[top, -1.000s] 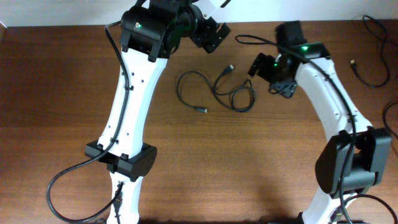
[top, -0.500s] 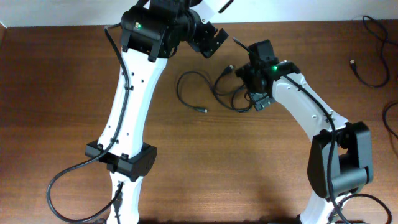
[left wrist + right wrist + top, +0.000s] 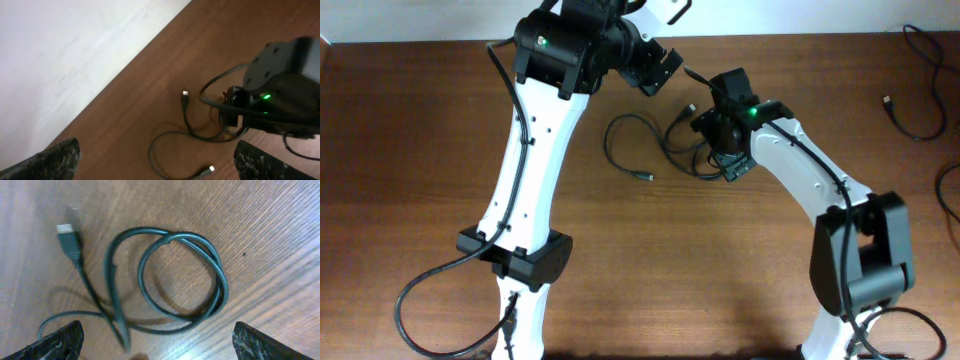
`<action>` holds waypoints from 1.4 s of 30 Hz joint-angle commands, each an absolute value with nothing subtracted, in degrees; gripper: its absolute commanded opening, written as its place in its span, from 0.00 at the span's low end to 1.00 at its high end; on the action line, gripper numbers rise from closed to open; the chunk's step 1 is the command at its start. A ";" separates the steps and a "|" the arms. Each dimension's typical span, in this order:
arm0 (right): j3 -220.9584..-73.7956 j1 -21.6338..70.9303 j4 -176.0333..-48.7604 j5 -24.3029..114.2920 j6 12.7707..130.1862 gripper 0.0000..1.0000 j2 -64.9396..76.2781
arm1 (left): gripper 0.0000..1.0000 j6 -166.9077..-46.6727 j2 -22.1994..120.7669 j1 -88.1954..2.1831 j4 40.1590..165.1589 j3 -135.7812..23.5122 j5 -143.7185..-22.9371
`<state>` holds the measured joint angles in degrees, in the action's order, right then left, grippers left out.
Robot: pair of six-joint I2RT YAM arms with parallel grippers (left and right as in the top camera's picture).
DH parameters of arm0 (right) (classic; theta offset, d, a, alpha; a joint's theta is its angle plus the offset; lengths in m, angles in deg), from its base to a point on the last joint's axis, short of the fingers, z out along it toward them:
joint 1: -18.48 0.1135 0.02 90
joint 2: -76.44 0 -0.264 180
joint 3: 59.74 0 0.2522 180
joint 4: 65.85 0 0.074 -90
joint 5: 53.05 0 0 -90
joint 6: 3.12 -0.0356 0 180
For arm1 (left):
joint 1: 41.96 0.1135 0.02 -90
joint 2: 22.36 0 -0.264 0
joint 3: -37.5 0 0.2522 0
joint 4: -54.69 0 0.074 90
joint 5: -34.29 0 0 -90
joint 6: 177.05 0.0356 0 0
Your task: Untangle cables
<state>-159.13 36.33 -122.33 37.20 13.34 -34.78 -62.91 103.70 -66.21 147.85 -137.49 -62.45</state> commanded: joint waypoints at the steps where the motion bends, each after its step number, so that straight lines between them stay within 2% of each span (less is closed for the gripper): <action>1: -162.60 36.44 -125.04 34.51 15.31 0.95 -27.06 | 0.99 -63.83 103.54 -66.16 148.79 -137.46 -61.86; 9: -162.49 36.48 -137.70 34.58 9.16 0.94 -28.07 | 0.99 -63.83 103.54 -66.19 150.23 -137.46 -61.86; 17: -162.49 36.48 -130.35 34.97 5.47 0.94 -32.81 | 0.99 -63.39 103.54 -66.16 150.25 -137.46 -61.84; 30: -162.49 36.48 -133.22 38.97 2.32 0.90 -37.44 | 0.99 -63.17 103.54 -66.16 151.59 -137.46 -61.65; 42: -162.49 36.48 -121.02 38.91 2.37 0.90 -40.37 | 0.99 -63.00 103.54 -66.16 151.96 -137.46 -58.19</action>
